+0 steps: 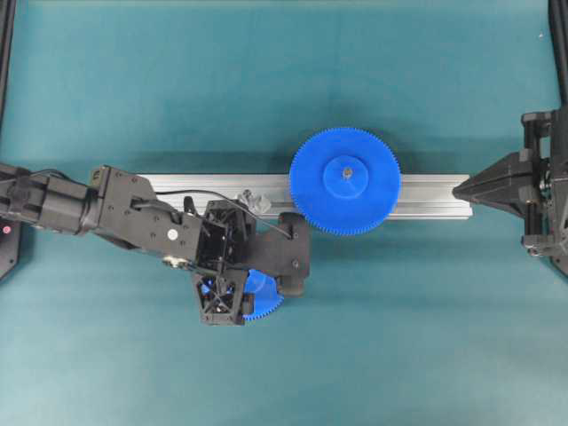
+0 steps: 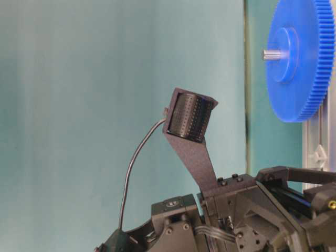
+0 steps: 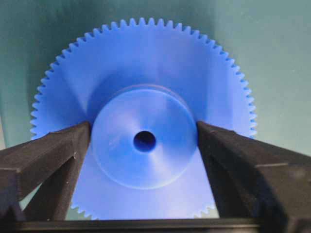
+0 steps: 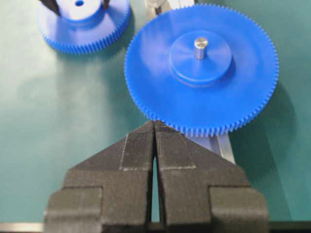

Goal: Insert the small gear onto the shaft.
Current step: 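Close the left gripper on the blue gear hub, then lift the blue gear and carry it toward the empty left shaft, then align the held gear's bore with the left shaft beside the large gear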

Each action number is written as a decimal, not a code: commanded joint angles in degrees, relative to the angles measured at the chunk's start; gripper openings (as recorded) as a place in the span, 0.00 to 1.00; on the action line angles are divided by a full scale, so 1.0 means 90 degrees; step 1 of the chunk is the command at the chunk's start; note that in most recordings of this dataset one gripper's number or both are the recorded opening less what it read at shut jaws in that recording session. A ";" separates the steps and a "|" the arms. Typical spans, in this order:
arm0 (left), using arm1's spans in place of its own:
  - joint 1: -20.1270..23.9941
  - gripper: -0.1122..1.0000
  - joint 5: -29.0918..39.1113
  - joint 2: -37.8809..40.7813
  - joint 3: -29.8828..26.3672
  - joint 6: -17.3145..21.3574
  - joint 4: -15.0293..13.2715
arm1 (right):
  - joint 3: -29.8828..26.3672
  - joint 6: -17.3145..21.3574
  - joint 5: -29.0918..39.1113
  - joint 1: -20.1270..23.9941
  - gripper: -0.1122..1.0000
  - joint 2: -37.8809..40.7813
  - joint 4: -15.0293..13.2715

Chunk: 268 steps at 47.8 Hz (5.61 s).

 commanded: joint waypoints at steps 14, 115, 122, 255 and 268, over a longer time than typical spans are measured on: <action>-0.0068 0.72 0.0225 -0.0078 -0.0039 0.0029 0.0029 | -0.0049 0.0059 -0.0029 -0.0010 0.12 0.0010 0.0000; 0.0381 0.72 0.1748 -0.1797 -0.1387 0.0693 0.0029 | 0.0000 0.0059 -0.0049 -0.0195 0.12 -0.0264 -0.0010; 0.0508 0.72 0.1748 -0.2051 -0.1387 0.0703 0.0029 | 0.0000 0.0059 -0.0039 -0.0244 0.12 -0.0312 -0.0010; 0.1553 0.72 0.1670 -0.0752 -0.0918 0.1680 0.0020 | 0.0107 0.0156 -0.0059 -0.0293 0.12 -0.0352 -0.0010; 0.1563 0.72 0.1689 -0.0791 -0.0898 0.1699 0.0020 | 0.0117 0.0156 -0.0049 -0.0293 0.12 -0.0352 -0.0010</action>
